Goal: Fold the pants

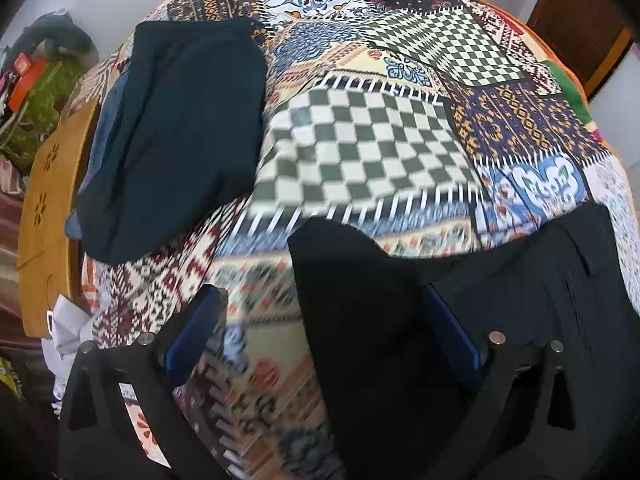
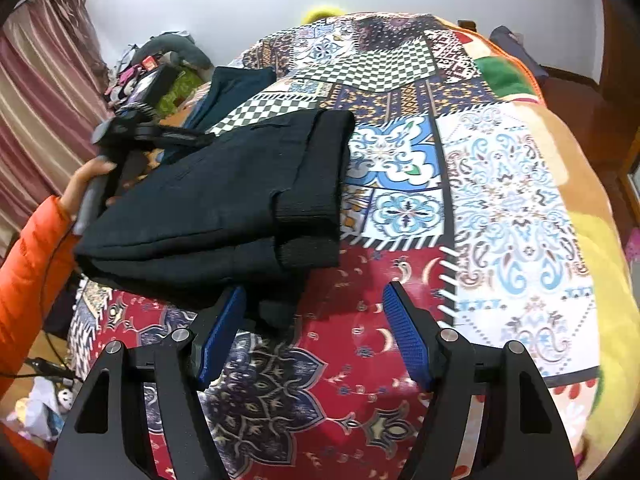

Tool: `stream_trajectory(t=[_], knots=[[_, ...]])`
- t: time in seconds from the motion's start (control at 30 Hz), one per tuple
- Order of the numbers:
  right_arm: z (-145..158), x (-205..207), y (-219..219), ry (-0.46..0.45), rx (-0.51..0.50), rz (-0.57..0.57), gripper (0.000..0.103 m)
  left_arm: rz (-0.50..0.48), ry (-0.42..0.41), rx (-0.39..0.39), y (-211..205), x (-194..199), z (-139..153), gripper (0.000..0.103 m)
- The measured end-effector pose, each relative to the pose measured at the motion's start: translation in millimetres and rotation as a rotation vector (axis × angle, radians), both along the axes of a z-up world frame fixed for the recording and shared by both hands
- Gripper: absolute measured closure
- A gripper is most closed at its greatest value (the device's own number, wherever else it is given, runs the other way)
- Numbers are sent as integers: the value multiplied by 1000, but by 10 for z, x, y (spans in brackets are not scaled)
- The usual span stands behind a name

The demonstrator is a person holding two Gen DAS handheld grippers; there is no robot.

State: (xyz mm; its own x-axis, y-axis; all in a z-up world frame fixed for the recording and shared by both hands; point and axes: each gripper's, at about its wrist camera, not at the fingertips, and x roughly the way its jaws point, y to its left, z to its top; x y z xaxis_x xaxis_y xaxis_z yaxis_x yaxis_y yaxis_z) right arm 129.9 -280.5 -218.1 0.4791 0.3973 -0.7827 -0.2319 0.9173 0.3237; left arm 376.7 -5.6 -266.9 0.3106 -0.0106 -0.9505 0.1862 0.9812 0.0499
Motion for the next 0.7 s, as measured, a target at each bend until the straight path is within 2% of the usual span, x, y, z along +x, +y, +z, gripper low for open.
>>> stream_trajectory(t=[0.17,0.33,0.5,0.7], knots=[[39,-6,-66,-13,-15,-21,35,-7,-41,34,233,-451,132,0],[175,-34,-92,-56,-11,-28,35,36,-61,-3,467,-977,288,0],[338,-40,-3,-110,-9,-1,35,88,-95,-78,581,-1499,430,0],[404,-56,181,-137,25,46,35,98,-81,-221,539,-1918,480,0]])
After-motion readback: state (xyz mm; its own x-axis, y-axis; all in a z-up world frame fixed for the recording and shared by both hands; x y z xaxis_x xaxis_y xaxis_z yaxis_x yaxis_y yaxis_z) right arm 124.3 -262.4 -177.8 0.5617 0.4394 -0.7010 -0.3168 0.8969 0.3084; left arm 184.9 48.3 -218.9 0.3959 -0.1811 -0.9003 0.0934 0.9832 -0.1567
